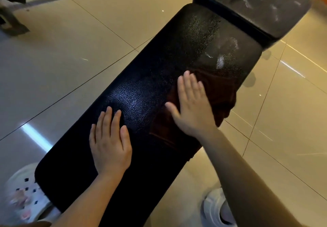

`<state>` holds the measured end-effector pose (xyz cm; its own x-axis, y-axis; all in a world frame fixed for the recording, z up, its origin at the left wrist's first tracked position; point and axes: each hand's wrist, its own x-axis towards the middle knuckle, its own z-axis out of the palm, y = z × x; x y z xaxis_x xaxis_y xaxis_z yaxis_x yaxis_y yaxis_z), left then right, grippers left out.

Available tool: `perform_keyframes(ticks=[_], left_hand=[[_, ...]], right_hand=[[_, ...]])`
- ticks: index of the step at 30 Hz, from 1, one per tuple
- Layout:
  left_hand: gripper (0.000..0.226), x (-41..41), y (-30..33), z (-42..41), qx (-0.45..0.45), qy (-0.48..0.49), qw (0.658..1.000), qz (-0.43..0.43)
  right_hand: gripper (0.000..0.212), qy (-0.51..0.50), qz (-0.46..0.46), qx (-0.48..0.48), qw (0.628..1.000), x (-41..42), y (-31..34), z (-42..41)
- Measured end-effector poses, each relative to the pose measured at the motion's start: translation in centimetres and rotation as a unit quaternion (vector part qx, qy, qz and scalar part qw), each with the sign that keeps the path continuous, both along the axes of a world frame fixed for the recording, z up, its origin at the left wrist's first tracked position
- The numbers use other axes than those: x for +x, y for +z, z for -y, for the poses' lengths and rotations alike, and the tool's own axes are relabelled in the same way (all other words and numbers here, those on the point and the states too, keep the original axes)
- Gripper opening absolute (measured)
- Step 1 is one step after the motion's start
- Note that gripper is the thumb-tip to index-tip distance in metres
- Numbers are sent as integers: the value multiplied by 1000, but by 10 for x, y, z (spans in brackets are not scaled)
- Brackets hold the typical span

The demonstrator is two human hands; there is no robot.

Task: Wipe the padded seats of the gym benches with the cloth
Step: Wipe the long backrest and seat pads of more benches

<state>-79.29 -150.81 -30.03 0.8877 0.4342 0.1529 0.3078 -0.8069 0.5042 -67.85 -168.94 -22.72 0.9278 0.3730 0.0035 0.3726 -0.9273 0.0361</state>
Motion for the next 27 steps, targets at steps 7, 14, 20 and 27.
perform_keyframes(ticks=[7, 14, 20, 27], left_hand=[[55, 1, -2, -1, -9, -2, 1000, 22], [56, 1, -2, -1, -19, 2, 1000, 25], [57, 2, 0, 1, -27, 7, 999, 16], [58, 2, 3, -4, -88, 1, 996, 30]], right_hand=[[66, 57, -41, 72, 995, -121, -40, -45], [80, -91, 45, 62, 993, -42, -18, -10], [79, -161, 68, 37, 984, -7, -6, 16], [69, 85, 7, 24, 996, -98, -30, -28]])
